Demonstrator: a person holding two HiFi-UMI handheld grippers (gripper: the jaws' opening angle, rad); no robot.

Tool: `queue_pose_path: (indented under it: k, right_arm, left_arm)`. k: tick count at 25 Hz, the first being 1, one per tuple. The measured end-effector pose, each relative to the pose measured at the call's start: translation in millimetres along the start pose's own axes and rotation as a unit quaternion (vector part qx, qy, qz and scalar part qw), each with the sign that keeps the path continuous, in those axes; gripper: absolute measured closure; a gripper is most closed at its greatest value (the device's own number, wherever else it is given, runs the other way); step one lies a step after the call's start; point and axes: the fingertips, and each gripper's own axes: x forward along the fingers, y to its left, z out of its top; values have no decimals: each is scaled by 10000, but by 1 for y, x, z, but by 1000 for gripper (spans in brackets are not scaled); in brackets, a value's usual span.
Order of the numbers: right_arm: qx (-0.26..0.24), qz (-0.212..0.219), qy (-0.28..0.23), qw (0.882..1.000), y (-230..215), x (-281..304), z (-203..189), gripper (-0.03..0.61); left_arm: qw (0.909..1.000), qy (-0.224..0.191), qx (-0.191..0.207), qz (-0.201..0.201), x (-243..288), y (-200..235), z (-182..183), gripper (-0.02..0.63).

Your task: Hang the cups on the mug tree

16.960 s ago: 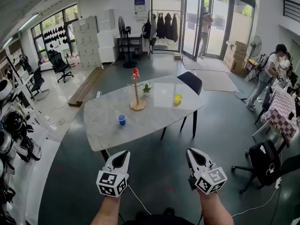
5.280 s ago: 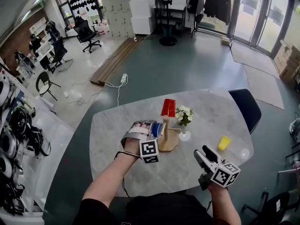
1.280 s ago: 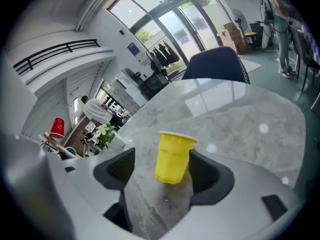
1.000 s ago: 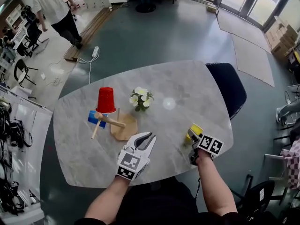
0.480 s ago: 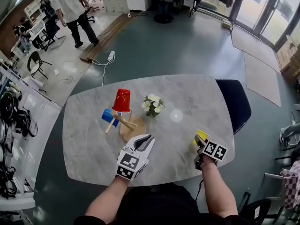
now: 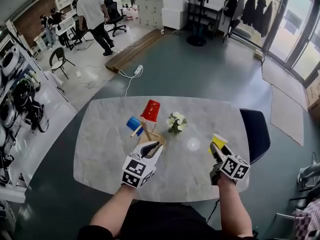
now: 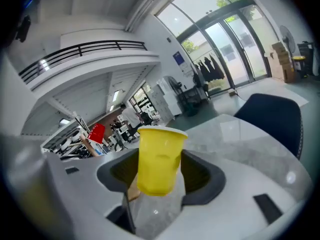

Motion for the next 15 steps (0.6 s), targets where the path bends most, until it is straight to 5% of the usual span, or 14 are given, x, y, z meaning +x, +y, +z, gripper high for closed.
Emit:
queue_pose_path:
  k: [15]
  right_arm:
    - [-1120,927,-884,9854,166,6,46,310]
  left_arm:
    - [9995,-265,22,165,-73,73,-7,563]
